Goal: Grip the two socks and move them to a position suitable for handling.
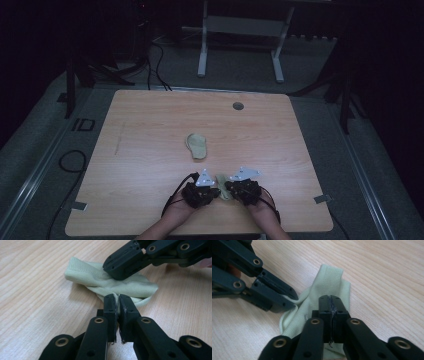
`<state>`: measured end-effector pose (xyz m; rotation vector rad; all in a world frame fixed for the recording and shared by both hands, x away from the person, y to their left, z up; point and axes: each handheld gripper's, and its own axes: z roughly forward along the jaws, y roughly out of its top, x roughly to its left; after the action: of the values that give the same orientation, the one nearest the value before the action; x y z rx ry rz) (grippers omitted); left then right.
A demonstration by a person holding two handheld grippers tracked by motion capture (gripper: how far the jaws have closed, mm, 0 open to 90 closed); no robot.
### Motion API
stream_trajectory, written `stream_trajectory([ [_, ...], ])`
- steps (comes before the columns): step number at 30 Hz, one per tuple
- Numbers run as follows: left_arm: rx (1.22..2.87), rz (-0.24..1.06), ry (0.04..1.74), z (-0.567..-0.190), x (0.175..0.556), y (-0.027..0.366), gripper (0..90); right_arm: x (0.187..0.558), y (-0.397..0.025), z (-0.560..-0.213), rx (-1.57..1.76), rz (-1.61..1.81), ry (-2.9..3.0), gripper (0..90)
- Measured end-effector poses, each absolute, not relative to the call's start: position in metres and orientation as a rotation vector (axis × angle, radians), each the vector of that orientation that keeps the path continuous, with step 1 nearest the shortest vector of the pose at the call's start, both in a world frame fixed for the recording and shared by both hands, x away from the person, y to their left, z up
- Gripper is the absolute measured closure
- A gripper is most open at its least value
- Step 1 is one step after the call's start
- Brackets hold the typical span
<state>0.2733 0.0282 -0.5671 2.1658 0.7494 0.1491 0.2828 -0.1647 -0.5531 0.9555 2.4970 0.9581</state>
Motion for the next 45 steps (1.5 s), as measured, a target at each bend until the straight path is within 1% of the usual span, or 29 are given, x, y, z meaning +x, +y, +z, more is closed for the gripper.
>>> stream_trajectory([
  [4, 2.135, 0.173, 0.761, -0.559, 0.272, 0.039, 85.5, 0.279, -0.165, -0.545, 0.939, 0.981, 2.488, 89.5],
  [10, 2.102, 0.208, 0.763, -0.540, 0.271, 0.067, 85.5, 0.272, -0.178, -0.514, 0.945, 1.094, 2.407, 90.0],
  [14, 2.100, 0.190, 0.757, -0.526, 0.267, 0.088, 85.5, 0.265, -0.191, -0.495, 0.963, 1.153, 2.363, 89.9],
  [17, 2.117, 0.170, 0.733, -0.517, 0.263, 0.100, 85.5, 0.259, -0.202, -0.488, 0.996, 1.183, 2.352, 89.9],
  [20, 2.139, 0.156, 0.698, -0.514, 0.259, 0.110, 85.4, 0.251, -0.212, -0.490, 1.038, 1.194, 2.357, 89.9],
  [21, 2.146, 0.139, 0.694, -0.515, 0.259, 0.113, 85.4, 0.249, -0.214, -0.493, 1.047, 1.188, 2.359, 89.9],
  [22, 2.148, 0.094, 0.694, -0.518, 0.260, 0.116, 85.4, 0.246, -0.216, -0.497, 1.052, 1.177, 2.371, 89.9],
  [24, 2.173, 0.077, 0.683, -0.525, 0.260, 0.118, 85.3, 0.243, -0.219, -0.504, 1.075, 1.160, 2.390, 90.0],
  [28, 2.189, 0.029, 0.648, -0.542, 0.264, 0.116, 85.0, 0.240, -0.221, -0.522, 1.102, 1.117, 2.439, 89.9],
  [33, 2.203, -0.014, 0.680, -0.560, 0.275, 0.109, 83.7, 0.242, -0.221, -0.539, 1.125, 1.059, 2.460, 89.9],
  [36, 2.206, -0.014, 0.690, -0.564, 0.277, 0.106, 78.8, 0.246, -0.224, -0.544, 1.138, 1.038, 2.459, 89.9],
  [38, 2.199, -0.010, 0.699, -0.563, 0.277, 0.106, 71.2, 0.247, -0.227, -0.546, 1.155, 1.032, 2.453, 89.9],
  [40, 2.194, -0.009, 0.709, -0.562, 0.277, 0.107, 70.0, 0.248, -0.230, -0.548, 1.172, 1.028, 2.447, 89.8],
  [41, 2.194, -0.007, 0.713, -0.562, 0.277, 0.108, 66.6, 0.248, -0.231, -0.548, 1.180, 1.024, 2.440, 89.8],
  [42, 2.196, -0.001, 0.718, -0.561, 0.277, 0.109, 66.4, 0.247, -0.231, -0.549, 1.182, 1.020, 2.442, 89.7],
  [43, 2.196, 0.012, 0.726, -0.560, 0.276, 0.111, 62.9, 0.247, -0.232, -0.550, 1.178, 1.012, 2.438, 88.7],
  [44, 2.195, 0.024, 0.737, -0.559, 0.276, 0.112, 59.7, 0.246, -0.232, -0.550, 1.175, 1.005, 2.433, 81.9],
  [45, 2.189, 0.034, 0.750, -0.557, 0.276, 0.113, 59.6, 0.247, -0.232, -0.549, 1.178, 1.013, 2.430, 72.4],
])
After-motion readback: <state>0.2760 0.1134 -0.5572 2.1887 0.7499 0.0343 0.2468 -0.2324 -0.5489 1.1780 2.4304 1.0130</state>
